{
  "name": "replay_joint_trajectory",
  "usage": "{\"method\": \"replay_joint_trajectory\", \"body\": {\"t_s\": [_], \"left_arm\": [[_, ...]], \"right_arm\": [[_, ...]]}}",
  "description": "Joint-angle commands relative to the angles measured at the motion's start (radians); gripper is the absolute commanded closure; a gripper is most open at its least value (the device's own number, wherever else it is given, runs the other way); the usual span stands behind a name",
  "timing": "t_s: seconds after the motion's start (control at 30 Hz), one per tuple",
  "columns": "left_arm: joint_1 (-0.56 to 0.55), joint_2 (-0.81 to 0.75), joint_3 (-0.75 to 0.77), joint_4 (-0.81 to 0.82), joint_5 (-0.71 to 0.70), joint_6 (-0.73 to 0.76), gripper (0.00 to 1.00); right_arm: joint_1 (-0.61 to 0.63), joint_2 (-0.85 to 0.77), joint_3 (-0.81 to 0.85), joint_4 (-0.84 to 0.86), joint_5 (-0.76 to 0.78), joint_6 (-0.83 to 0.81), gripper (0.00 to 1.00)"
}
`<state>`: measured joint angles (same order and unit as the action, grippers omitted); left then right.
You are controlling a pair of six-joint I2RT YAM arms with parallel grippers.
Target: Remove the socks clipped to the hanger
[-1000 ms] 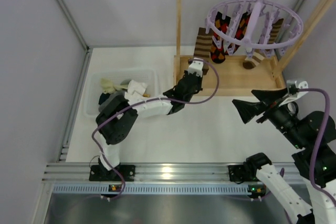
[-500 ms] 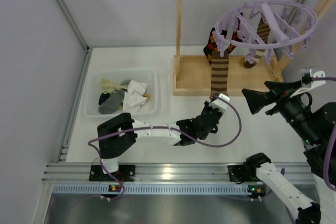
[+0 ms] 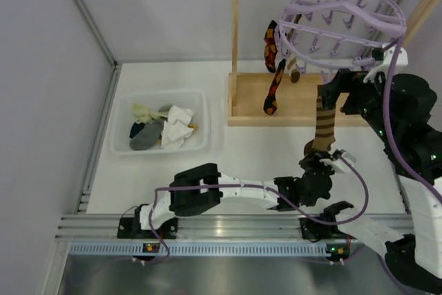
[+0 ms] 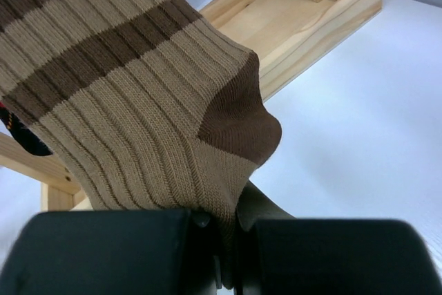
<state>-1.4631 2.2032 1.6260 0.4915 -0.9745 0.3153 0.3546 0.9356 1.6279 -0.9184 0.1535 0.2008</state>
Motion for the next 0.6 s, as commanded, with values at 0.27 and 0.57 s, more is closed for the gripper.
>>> {"method": "replay_joint_trajectory", "body": {"t_s": [0.27,0.57], "left_arm": [[-0.025,0.128,0.199,0.041,-0.062,0.186,1.0],[-0.032,0.174,0.256,0.042,-0.072,0.228,1.0]], "right_arm": [[-0.002,0.179,0.089,-0.062,0.299,-0.04,0.29],[0.145,0.307,0.132,-0.109,0.651,-0.044,0.36]]}}
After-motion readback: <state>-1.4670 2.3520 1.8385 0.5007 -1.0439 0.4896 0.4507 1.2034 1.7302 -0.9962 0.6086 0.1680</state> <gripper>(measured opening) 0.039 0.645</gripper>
